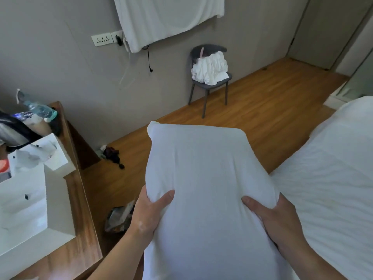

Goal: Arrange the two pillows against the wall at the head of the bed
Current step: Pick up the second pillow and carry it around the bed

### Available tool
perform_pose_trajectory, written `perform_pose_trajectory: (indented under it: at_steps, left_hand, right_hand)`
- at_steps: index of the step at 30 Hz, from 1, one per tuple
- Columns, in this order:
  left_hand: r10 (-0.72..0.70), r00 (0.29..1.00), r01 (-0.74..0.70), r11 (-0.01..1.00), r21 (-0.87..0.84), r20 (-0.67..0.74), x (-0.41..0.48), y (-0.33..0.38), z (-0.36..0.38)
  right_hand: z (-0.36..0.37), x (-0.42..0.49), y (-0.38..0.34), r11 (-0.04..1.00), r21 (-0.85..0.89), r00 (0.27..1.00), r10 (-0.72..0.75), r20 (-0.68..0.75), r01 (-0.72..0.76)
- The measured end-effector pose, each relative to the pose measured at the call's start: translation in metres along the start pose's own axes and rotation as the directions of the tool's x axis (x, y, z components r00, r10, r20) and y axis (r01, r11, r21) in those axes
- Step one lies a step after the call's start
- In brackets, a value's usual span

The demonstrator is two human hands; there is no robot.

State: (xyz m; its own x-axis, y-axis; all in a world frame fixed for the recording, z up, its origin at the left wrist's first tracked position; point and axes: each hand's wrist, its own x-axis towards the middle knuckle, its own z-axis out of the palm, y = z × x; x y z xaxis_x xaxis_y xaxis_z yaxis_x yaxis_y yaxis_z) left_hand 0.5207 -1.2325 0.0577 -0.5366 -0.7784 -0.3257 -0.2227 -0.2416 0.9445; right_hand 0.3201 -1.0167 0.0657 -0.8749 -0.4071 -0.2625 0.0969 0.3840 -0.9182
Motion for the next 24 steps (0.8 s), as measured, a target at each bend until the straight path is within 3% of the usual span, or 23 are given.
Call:
perform_pose_trajectory:
  at_steps: [9, 24]
  left_hand:
    - [0.002, 0.999, -0.003, 1.000, 0.021, 0.052, 0.168, 0.063, 0.028]
    - [-0.020, 0.958, -0.004, 0.997, 0.081, 0.284, 0.451, 0.152, 0.145]
  right_hand:
    - [0.041, 0.146, -0.053, 0.999, 0.040, 0.999, 0.036, -0.034, -0.035]
    - [0.059, 0.369, -0.117, 0.985, 0.139, 0.939, 0.144, -0.312, -0.105]
